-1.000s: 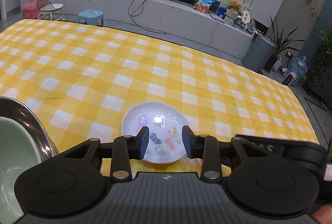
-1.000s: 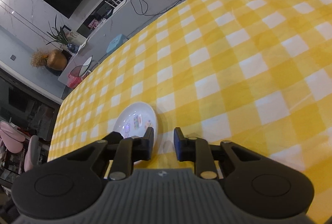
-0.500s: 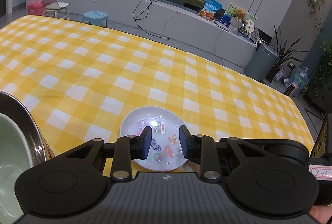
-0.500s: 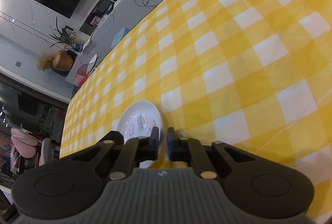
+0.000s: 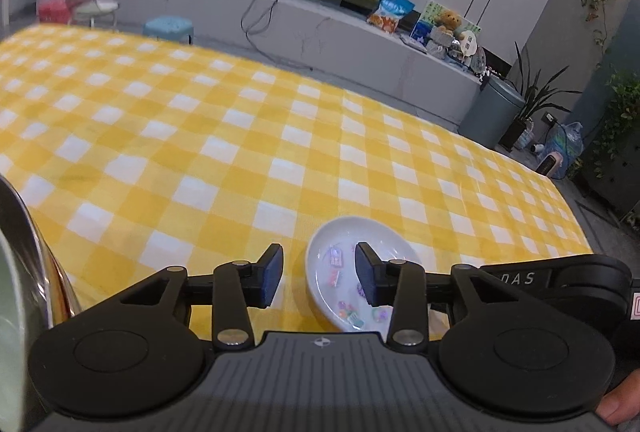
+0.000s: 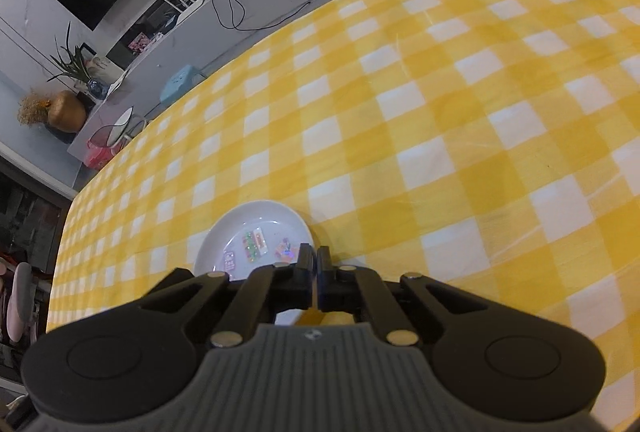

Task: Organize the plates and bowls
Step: 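Close both grippers on the small sticker plate's rim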

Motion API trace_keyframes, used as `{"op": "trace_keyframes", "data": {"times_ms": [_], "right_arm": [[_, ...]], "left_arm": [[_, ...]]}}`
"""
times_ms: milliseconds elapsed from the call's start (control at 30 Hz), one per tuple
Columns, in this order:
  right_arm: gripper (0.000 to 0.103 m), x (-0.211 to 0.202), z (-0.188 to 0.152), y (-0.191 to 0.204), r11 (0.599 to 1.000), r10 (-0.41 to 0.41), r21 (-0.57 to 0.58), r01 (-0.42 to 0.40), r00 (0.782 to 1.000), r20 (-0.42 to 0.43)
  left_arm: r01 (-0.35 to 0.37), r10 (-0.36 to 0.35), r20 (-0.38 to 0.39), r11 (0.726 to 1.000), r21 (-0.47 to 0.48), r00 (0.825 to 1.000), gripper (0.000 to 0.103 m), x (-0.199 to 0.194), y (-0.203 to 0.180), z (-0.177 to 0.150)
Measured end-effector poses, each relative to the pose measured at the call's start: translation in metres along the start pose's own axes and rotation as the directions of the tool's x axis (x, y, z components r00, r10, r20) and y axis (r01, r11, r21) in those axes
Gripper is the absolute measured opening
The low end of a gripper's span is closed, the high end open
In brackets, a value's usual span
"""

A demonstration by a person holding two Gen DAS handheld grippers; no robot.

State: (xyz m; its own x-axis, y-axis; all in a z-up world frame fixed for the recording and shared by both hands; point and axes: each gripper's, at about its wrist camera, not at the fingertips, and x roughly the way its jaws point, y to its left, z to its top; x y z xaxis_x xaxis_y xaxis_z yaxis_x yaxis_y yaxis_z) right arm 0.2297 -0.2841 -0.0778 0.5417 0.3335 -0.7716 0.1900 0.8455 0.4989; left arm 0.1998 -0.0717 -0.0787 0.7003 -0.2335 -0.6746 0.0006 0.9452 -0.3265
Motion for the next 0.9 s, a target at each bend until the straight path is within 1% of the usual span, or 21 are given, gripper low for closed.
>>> {"op": "trace_keyframes", "data": {"times_ms": [133, 233, 367, 500, 667, 700, 800, 900], "right_arm": [[0.000, 0.001, 0.003, 0.002, 1.000, -0.009, -0.021, 0.009, 1.000, 0.001], [0.008, 0.002, 0.001, 0.007, 0.999, -0.023, -0.044, 0.024, 1.000, 0.008], [0.008, 0.005, 0.002, 0.002, 1.000, -0.001, -0.020, 0.002, 1.000, 0.007], [0.008, 0.008, 0.004, -0.002, 0.999, 0.045, 0.016, -0.045, 0.999, 0.004], [0.008, 0.011, 0.004, -0.002, 0.998, 0.058, 0.016, -0.058, 0.998, 0.014], [0.008, 0.012, 0.004, -0.002, 0.998, 0.059, 0.018, -0.059, 0.998, 0.015], [0.007, 0.013, 0.004, -0.001, 0.998, 0.060, 0.010, -0.060, 0.998, 0.021], [0.002, 0.013, 0.003, 0.000, 0.999, 0.045, -0.015, -0.044, 0.999, 0.028]], "left_arm": [[0.042, -0.044, -0.042, 0.997, -0.062, 0.998, 0.046, 0.006, 0.007, -0.001], [0.049, -0.053, -0.051, 0.997, -0.067, 0.997, 0.046, 0.008, 0.007, -0.001], [0.063, -0.069, -0.063, 0.994, -0.092, 0.996, 0.045, 0.011, 0.012, -0.002], [0.052, -0.057, -0.064, 0.995, -0.082, 0.996, 0.039, 0.014, 0.011, -0.004], [0.052, -0.056, -0.069, 0.996, -0.066, 0.996, 0.028, 0.019, 0.010, -0.006], [0.048, -0.053, -0.070, 0.997, -0.063, 0.996, 0.024, 0.019, 0.011, -0.006], [0.040, -0.044, -0.068, 0.997, -0.060, 0.997, 0.017, 0.021, 0.012, -0.006], [0.032, -0.036, -0.070, 0.998, -0.060, 0.997, 0.010, 0.021, 0.013, -0.005]]}}
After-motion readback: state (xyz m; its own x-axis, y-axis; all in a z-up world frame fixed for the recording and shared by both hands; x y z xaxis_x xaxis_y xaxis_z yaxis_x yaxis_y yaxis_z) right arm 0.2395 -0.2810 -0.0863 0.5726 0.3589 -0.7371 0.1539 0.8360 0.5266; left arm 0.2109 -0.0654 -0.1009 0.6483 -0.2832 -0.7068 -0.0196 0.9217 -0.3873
